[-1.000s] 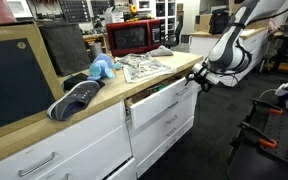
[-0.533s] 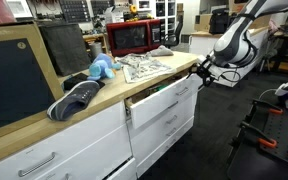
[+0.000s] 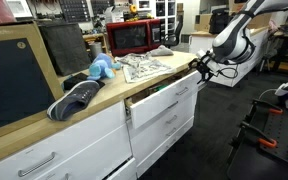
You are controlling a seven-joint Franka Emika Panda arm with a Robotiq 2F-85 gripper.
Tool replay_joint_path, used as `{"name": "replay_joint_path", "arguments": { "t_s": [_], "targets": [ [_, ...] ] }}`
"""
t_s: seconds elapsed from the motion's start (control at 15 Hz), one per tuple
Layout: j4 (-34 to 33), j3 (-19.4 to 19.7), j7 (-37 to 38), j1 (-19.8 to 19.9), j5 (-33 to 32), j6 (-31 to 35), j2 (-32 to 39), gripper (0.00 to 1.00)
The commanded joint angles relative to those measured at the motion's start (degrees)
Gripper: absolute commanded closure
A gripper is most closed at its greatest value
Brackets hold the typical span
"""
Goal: Open the topmost drawer on the right.
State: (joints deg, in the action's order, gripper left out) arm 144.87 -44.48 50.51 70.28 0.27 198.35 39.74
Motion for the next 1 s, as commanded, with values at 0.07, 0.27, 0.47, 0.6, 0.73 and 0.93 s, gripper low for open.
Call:
{"name": "replay_joint_path", "arguments": {
  "t_s": [0.07, 0.27, 0.47, 0.6, 0.73, 0.93],
  "targets": [
    [-3.5, 0.6, -0.2, -1.7, 3.0, -0.4, 1.6, 0.0],
    [-5.8, 1.8, -0.2, -3.0, 4.4, -0.8, 2.8, 0.0],
    [-8.2, 3.6, -0.2, -4.7, 5.9, -0.9, 4.4, 0.0],
    [-9.3, 4.9, -0.1, -5.8, 6.8, -1.6, 5.1, 0.0],
    [-10.0, 6.3, -0.1, -7.0, 7.6, -1.8, 5.7, 0.0],
    [-9.4, 7.3, -0.5, -7.6, 7.5, -2.8, 5.7, 0.0]
  ]
}}
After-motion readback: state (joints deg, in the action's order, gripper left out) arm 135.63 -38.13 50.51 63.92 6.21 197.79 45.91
